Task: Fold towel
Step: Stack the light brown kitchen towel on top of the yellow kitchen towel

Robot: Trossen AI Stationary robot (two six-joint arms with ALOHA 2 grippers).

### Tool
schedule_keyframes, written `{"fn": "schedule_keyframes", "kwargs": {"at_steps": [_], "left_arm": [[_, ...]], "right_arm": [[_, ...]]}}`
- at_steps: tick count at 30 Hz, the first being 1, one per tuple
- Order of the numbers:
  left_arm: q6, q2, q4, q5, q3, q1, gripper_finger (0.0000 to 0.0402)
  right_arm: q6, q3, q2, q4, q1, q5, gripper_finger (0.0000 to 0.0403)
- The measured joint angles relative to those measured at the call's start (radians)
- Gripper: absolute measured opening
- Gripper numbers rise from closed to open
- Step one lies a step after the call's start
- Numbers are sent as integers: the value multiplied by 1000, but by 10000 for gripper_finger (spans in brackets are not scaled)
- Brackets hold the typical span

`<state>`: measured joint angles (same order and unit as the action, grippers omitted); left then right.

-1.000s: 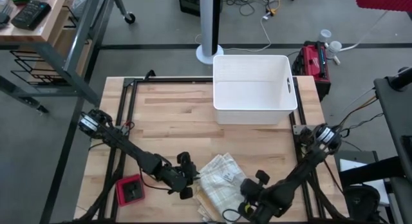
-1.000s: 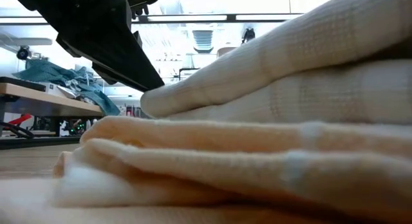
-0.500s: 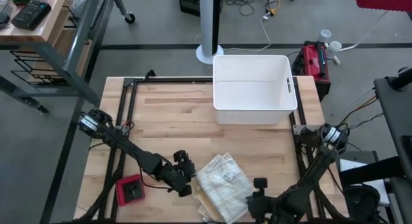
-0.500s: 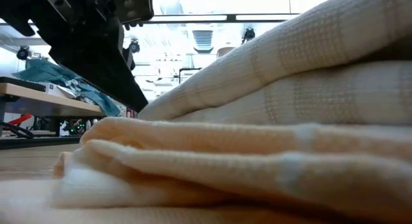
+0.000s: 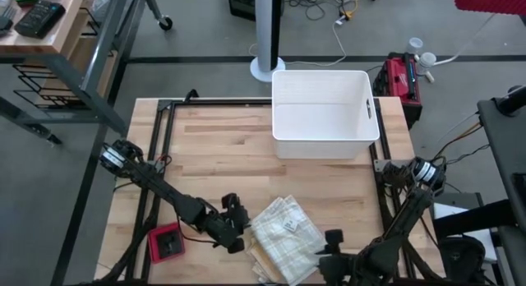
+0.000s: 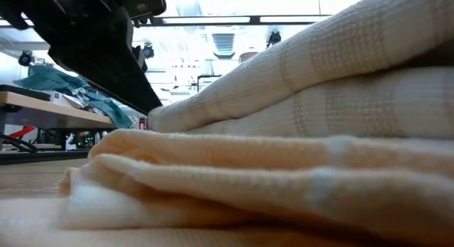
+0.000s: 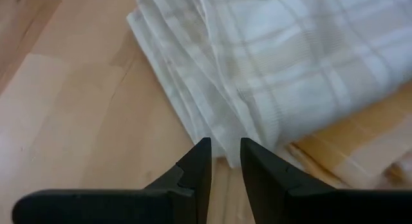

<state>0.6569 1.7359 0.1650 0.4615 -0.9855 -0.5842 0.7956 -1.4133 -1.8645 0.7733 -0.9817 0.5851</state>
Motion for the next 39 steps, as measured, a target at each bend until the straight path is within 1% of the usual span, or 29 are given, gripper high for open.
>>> {"fn": "schedule_keyframes", "kwargs": {"at_steps": [2, 5, 8, 14, 16, 19, 24, 28, 30, 32, 37, 38, 39], "left_arm": [[0, 0, 15, 1, 0, 1, 76], [10, 0, 31, 2, 1, 6, 76], [11, 0, 29, 3, 1, 6, 76], [17, 0, 26, 3, 9, 5, 76], [26, 0, 18, 3, 19, 5, 76], [34, 0, -28, 4, 45, 5, 76], [37, 0, -149, 2, 106, 5, 76], [41, 0, -191, 1, 129, 5, 76], [41, 0, -191, 1, 130, 5, 76], [41, 0, -191, 1, 130, 5, 76], [41, 0, -191, 1, 130, 5, 76], [41, 0, -191, 1, 130, 5, 76], [41, 0, -191, 1, 130, 5, 76]], "right_arm": [[11, 9, -1, 9, 0, -38, 161], [-58, 14, -17, -9, -3, -62, 162], [-139, 15, -43, -32, -4, -62, 163], [-179, -4, -103, -54, 3, -58, 176], [-197, -18, -125, -54, 3, -22, 181], [-233, -45, -165, -55, 5, 30, 185], [-301, -93, -238, -52, 24, 36, 185], [-312, -129, -286, -42, 31, 29, 181], [-309, -144, -298, -36, 32, 26, 165], [-307, -154, -300, -20, 33, 22, 135], [-280, -201, -286, 67, 33, 9, 24], [-280, -214, -284, 86, 33, 9, 15], [-279, -227, -283, 104, 33, 12, 14]]}}
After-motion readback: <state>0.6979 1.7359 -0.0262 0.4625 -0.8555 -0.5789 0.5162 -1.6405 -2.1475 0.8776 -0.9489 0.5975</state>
